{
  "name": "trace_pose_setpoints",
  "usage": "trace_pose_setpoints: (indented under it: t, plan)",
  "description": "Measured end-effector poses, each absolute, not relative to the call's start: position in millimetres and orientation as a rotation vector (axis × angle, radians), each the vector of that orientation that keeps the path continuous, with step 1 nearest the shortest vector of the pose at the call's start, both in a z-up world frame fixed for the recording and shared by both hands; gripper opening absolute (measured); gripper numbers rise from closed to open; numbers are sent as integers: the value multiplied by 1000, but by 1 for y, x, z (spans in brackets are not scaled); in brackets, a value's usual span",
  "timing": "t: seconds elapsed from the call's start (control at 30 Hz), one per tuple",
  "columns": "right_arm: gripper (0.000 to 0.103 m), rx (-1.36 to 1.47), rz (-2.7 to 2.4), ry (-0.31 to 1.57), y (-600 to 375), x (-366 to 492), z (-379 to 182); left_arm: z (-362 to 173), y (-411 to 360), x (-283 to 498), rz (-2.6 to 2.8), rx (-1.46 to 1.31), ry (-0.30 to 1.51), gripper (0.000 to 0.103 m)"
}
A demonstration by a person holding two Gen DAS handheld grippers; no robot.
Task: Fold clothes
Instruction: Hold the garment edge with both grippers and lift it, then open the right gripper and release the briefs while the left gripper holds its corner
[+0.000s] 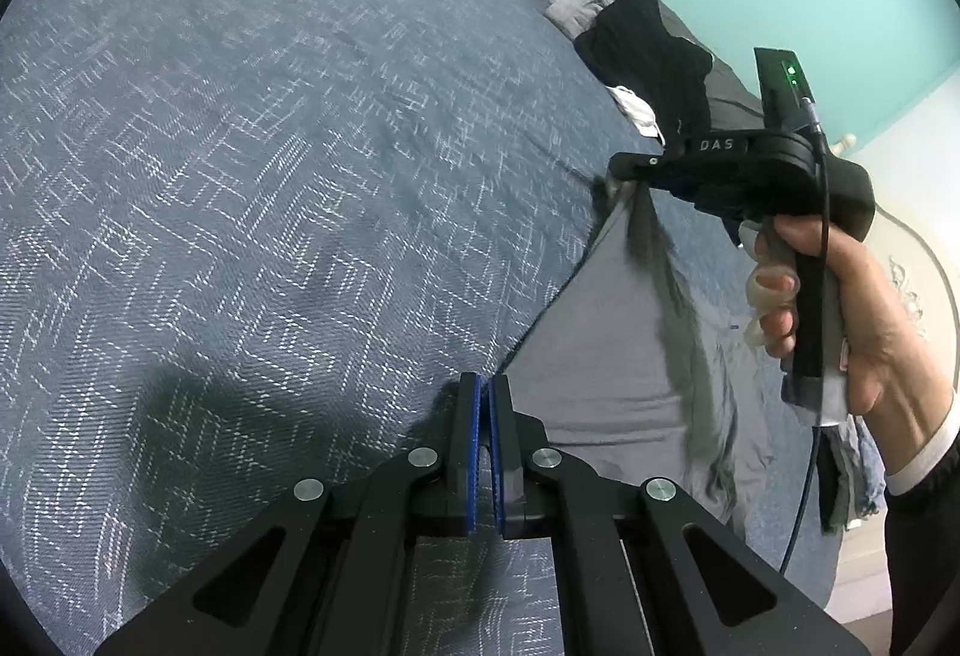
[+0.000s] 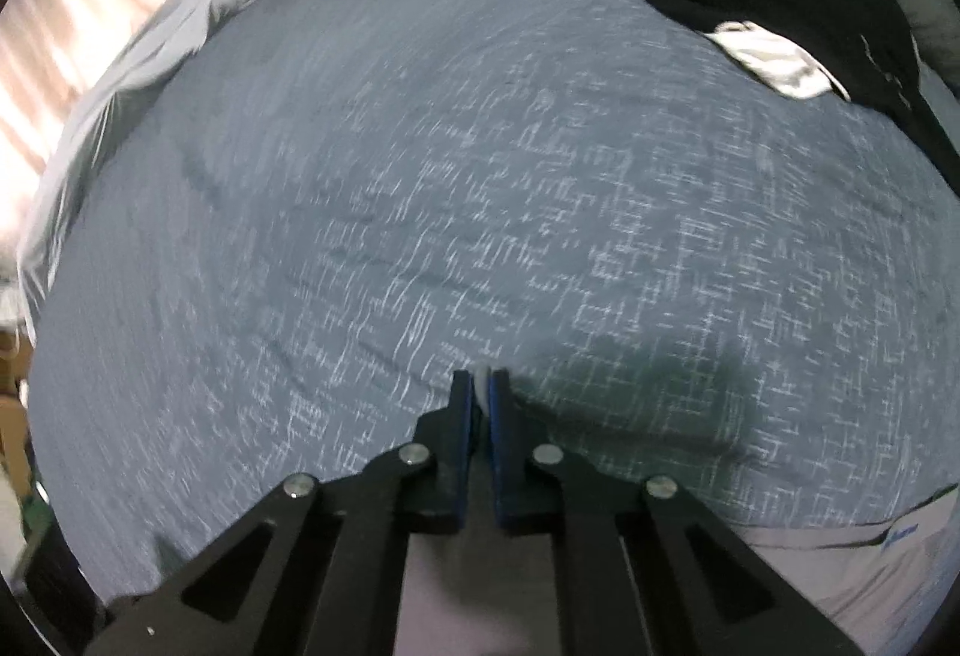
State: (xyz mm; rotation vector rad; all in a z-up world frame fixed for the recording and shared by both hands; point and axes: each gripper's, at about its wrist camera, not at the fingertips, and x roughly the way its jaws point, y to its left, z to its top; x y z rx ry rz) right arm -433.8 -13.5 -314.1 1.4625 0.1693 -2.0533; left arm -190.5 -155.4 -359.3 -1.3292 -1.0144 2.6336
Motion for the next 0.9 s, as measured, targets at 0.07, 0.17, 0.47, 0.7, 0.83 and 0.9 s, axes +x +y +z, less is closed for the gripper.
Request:
trace_pose_setpoints:
  t: [0.07,0.17,0.47,0.7,0.83,0.9]
  plan:
    - [5,1485,-2057,108,-9,-440,-316,-358,-156,-189,2636,-1328,-1014,3]
    - [5,1535,-2052,-7,-4,-457,-320,-358,-156,-186,2637,-1327,-1011,2]
    - [8,1642,-1962,-34,-16,-471,-338,-361,-160,-179,2620,-1341,-1037,2]
    - [29,1536,-1940,-72,-18,-478,-322,-361,-161,-181,2615,-1343,-1045,2]
    - [29,1490,-1924,-42,-10,-476,-313,-360,-160,-179,2615,-1341,-1051,2]
    - [29,1477,-1913,18,-7,-470,-313,-359,-160,-179,2615,-1341,-1051,2]
